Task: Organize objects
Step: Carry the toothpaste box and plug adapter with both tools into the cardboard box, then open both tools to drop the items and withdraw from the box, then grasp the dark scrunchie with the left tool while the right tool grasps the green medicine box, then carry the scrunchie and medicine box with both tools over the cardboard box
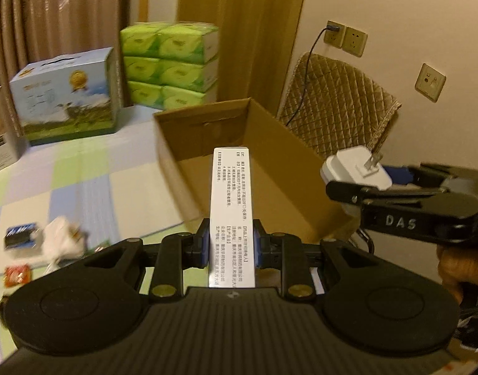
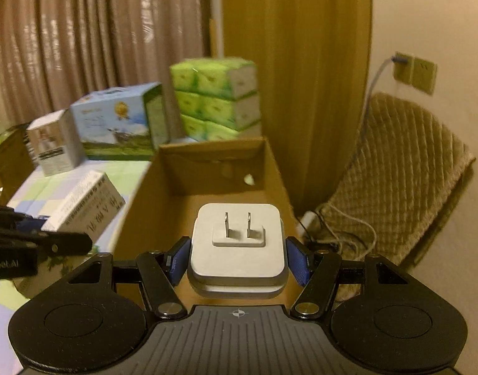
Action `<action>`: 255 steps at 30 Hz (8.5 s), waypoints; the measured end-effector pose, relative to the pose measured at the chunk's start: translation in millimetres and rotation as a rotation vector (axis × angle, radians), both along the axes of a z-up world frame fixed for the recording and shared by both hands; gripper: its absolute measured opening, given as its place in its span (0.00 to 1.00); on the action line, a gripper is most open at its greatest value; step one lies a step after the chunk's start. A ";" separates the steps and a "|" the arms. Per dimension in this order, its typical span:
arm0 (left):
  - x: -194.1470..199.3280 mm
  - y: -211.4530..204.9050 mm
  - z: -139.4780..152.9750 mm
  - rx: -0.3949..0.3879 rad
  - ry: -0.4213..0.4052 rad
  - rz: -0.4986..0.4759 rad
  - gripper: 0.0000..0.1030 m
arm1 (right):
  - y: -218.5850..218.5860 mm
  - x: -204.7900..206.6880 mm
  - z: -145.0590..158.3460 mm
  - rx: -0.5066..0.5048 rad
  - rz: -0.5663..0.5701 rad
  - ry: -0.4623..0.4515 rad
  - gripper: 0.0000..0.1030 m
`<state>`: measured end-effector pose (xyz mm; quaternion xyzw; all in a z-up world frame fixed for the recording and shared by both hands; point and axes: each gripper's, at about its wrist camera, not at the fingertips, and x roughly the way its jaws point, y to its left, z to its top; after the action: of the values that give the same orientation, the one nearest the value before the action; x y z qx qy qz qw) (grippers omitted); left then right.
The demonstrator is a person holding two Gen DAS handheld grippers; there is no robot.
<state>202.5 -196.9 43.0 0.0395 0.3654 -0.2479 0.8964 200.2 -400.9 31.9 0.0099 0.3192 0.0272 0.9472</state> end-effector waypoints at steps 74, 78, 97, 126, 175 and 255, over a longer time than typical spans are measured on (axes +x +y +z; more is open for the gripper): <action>-161.4 268.6 -10.3 0.054 -0.005 0.529 0.99 | 163.8 -137.9 -1.4 0.223 0.275 0.064 0.98; -161.4 273.7 -10.2 0.047 -0.004 0.543 0.99 | 168.5 -137.3 -1.5 0.215 0.283 0.065 0.98; -155.5 280.9 -19.2 0.040 0.013 0.547 0.99 | 181.6 -127.6 -13.6 0.200 0.301 0.091 0.98; -12.3 318.1 -108.7 0.128 0.101 0.398 0.65 | 263.0 -12.9 -97.2 0.160 0.354 0.210 0.98; 23.4 294.4 -159.3 0.096 0.008 0.097 0.41 | 284.6 47.0 -151.7 -0.031 0.402 0.293 0.51; -124.5 159.8 -23.5 0.008 0.046 0.234 0.18 | 149.5 -112.4 -9.8 0.111 0.217 0.059 0.51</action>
<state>78.1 -37.1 19.5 -0.0056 0.3889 -0.1407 0.9105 87.8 -251.4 22.1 0.0287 0.3441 0.1468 0.9269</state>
